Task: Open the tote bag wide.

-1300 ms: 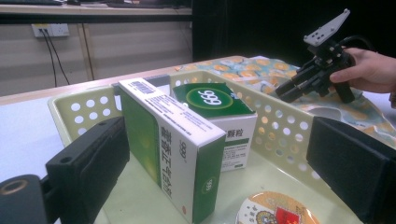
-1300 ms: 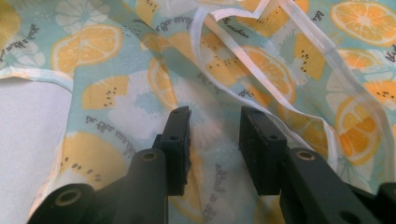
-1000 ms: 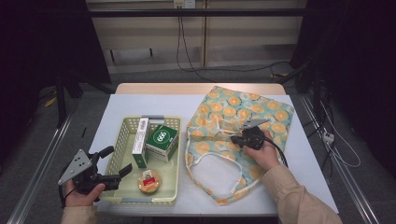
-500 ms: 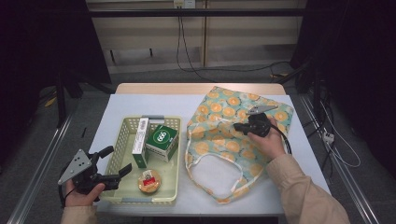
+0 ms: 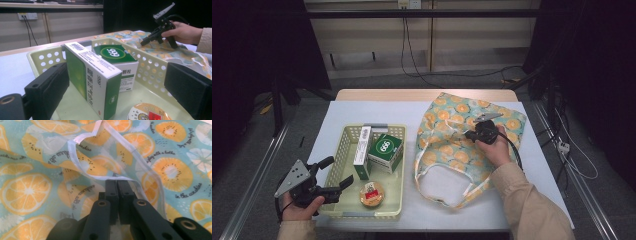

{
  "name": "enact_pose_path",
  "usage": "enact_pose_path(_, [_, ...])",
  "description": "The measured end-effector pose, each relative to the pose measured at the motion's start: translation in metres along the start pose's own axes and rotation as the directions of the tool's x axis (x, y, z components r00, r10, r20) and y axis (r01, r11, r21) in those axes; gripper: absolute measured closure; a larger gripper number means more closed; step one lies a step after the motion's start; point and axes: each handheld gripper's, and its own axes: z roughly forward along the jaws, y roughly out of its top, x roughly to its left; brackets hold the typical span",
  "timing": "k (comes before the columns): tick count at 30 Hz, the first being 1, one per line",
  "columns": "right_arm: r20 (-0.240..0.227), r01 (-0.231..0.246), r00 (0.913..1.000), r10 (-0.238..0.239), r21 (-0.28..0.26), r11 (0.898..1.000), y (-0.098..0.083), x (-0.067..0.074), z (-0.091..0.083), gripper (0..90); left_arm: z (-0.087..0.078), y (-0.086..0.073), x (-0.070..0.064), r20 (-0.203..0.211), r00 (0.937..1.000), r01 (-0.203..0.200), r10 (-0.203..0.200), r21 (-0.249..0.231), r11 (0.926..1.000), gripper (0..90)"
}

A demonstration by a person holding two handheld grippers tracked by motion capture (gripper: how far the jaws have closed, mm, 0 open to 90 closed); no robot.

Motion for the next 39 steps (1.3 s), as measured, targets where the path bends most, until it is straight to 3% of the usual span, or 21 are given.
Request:
enact_pose_path(3, [0.034, 0.044, 0.9984, -0.045, 0.041, 0.998, -0.001, 0.004, 0.002, 75.5, 0.000, 0.000, 0.000, 0.001, 1.0000, -0.002, 0.002, 0.002, 1.0000, 5.6])
enact_pose_path(7, [0.064, 0.049, 0.9965, -0.053, 0.054, 0.997, 0.000, 0.008, -0.001, 65.5, 0.000, 0.000, 0.000, 0.000, 1.0000, 0.001, -0.001, 0.002, 1.0000, 5.6])
enact_pose_path(11, [0.023, 0.056, 0.9981, -0.057, 0.026, 0.998, 0.003, 0.013, -0.007, 64.7, 0.000, 0.000, 0.000, -0.001, 1.0000, 0.002, -0.002, 0.000, 1.0000, 5.6])
enact_pose_path(13, [-0.024, 0.049, 0.9985, -0.049, 0.002, 0.999, 0.003, 0.017, -0.010, 60.8, 0.000, 0.000, 0.000, 0.000, 1.0000, 0.002, -0.002, 0.000, 1.0000, 5.6])
enact_pose_path(18, [-0.107, 0.056, 0.9929, -0.053, 0.029, 0.998, -0.005, 0.026, -0.005, 54.1, 0.001, 0.000, -0.001, 0.001, 1.0000, 0.004, -0.004, 0.002, 1.0000, 5.7])
enact_pose_path(23, [-0.109, 0.040, 0.9933, -0.038, 0.018, 0.999, -0.009, 0.027, -0.003, 51.1, 0.000, 0.000, 0.000, -0.001, 1.0000, 0.006, -0.006, -0.003, 1.0000, 5.6])
enact_pose_path(26, [-0.137, 0.059, 0.9890, -0.056, 0.019, 0.998, -0.009, 0.028, -0.002, 41.6, -0.001, 0.000, 0.001, -0.003, 1.0000, 0.004, -0.005, -0.003, 1.0000, 5.6])
enact_pose_path(29, [-0.125, 0.086, 0.9888, -0.082, 0.021, 0.996, -0.009, 0.029, -0.003, 46.5, -0.002, 0.000, 0.001, -0.005, 1.0000, 0.006, -0.006, -0.005, 1.0000, 5.6])
enact_pose_path(34, [-0.098, 0.080, 0.9920, -0.080, -0.001, 0.997, -0.010, 0.021, -0.002, 68.6, -0.003, 0.001, 0.002, -0.004, 0.9999, 0.009, -0.009, -0.003, 1.0000, 5.6])
enact_pose_path(39, [-0.070, 0.096, 0.9929, -0.097, -0.013, 0.995, -0.011, 0.019, -0.001, 82.8, -0.005, 0.001, 0.004, -0.011, 0.9997, 0.023, -0.023, -0.004, 0.9997, 5.6])
